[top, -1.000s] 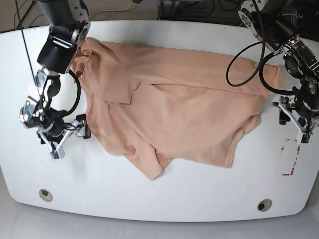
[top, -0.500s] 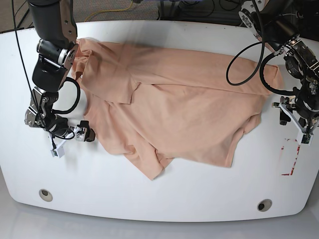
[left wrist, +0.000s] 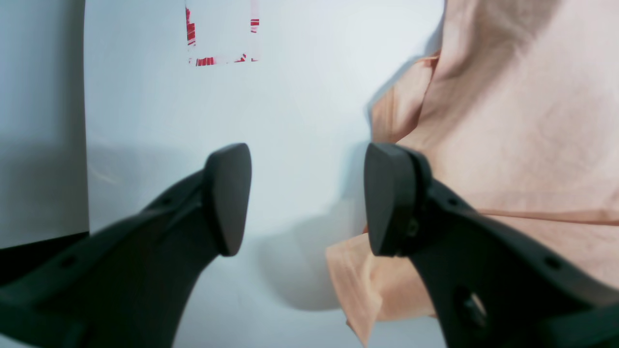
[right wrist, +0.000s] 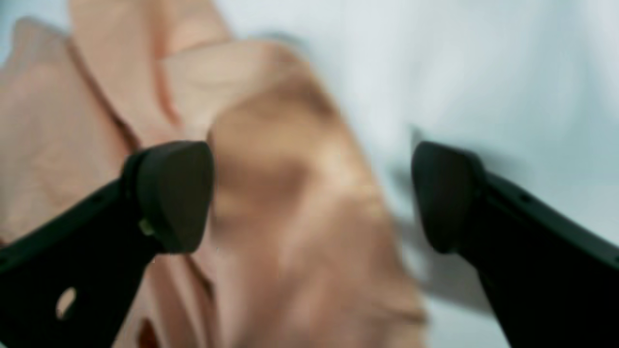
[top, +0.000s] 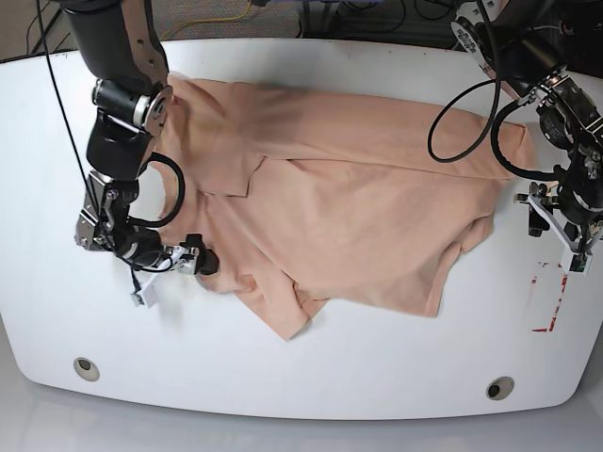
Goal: Layout the t-shirt on the table in an organized manner, then fold the t-shirt properly
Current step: 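Release the shirt and regrasp its edges with both grippers, then pull the grasped shirt edges toward the robot with both grippers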
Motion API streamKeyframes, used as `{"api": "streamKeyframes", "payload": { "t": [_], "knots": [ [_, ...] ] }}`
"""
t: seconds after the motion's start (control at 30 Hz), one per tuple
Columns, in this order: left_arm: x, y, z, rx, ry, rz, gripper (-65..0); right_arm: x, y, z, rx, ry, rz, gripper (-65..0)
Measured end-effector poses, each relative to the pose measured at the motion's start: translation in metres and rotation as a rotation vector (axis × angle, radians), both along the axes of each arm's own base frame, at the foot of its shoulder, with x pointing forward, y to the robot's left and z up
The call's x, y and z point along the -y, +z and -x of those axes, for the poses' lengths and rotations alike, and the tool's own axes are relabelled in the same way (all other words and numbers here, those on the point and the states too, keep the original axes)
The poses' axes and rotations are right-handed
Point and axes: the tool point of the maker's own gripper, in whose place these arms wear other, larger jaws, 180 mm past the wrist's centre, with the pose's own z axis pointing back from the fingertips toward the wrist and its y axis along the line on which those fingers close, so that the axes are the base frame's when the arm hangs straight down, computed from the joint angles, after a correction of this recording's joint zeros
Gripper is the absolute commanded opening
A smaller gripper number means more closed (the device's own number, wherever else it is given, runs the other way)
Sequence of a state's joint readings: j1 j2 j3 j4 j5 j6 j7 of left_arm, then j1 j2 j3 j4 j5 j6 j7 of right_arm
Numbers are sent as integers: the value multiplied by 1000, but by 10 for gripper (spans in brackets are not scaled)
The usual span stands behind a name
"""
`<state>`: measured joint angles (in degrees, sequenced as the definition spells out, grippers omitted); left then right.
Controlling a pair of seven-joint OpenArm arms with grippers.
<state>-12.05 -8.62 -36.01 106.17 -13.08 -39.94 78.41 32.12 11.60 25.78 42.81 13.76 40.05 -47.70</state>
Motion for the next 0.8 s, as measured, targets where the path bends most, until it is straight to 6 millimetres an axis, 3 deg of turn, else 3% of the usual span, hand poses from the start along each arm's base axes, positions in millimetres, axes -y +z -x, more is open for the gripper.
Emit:
{"api": "streamKeyframes", "payload": {
  "t": [0.27,0.47,0.57,0.77,0.8],
  "knots": [
    [4,-17,-6,-34,-4,53,-306,-19,0,13,14,41,29,-29],
    [12,-22,-30,30,-28,135,-306,-27,-2,19,13,57,37,-43],
    [15,-28,-37,32,-32,168,-304,-27,-4,22,13,54,30,-124],
    [22,-37,-55,71,-1,262,-303,-27,-9,27,-7,54,33,-453],
    [24,-37,-59,86,0,279,-303,-27,-10,29,-11,55,32,-479]
  ]
}}
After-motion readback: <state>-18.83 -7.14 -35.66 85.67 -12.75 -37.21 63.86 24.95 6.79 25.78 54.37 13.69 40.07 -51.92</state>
